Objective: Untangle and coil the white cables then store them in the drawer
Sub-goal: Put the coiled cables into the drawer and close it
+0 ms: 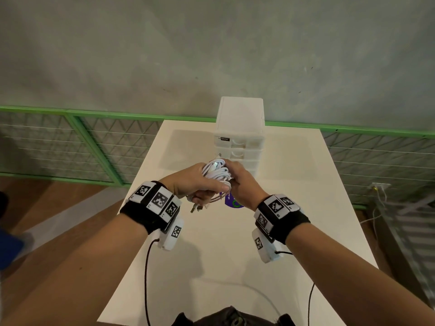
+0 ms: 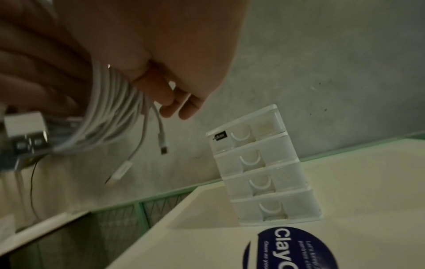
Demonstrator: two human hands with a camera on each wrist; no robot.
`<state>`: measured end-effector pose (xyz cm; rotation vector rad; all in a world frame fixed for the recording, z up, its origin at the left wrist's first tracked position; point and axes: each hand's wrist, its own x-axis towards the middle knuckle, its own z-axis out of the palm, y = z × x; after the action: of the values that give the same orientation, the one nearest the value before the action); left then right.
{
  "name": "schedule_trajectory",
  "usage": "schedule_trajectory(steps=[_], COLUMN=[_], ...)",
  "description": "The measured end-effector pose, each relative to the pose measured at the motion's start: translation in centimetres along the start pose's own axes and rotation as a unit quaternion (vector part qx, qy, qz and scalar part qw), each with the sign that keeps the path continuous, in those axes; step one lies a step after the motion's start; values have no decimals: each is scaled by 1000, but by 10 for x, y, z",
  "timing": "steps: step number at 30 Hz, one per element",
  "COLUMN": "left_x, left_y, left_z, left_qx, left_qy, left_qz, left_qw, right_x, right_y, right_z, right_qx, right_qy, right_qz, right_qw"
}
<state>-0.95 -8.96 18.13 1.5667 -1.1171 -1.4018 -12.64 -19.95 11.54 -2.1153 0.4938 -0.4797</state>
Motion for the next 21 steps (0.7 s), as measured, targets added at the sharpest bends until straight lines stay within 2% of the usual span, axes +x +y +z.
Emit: schedule_trajectory(steps=[4, 8, 10, 12, 14, 16, 18, 21], left_x=[-3, -7, -8, -7, -7, -6, -4, -4], left_y=[-1, -3, -2, -1, 0, -1, -1, -4], left_z=[-5, -11, -14, -17, -22, -27, -28, -25], left_qx=[-37, -17, -6, 8, 17, 20, 8, -85], left_qy=[2, 2, 19, 44, 98, 155, 184, 151], left_qz=[11, 14, 15, 22, 33, 56, 78, 91], left_qw=[999, 1000, 1000, 999, 994, 986, 980, 981], right_x=[2, -2, -4, -4, -5, -7, -9, -9], right_y=[-12, -22, -28, -31, -29, -25, -24, -29], right_z=[-10, -10, -12, -16, -18, -17, -14, -4], right_qx=[23, 166, 219, 225, 211, 180, 170, 236], right_qy=[-52, -84, -85, -90, -97, -96, -78, -39], right_qz=[23, 50, 50, 50, 57, 59, 62, 73], right_qw=[998, 981, 971, 969, 971, 977, 980, 968])
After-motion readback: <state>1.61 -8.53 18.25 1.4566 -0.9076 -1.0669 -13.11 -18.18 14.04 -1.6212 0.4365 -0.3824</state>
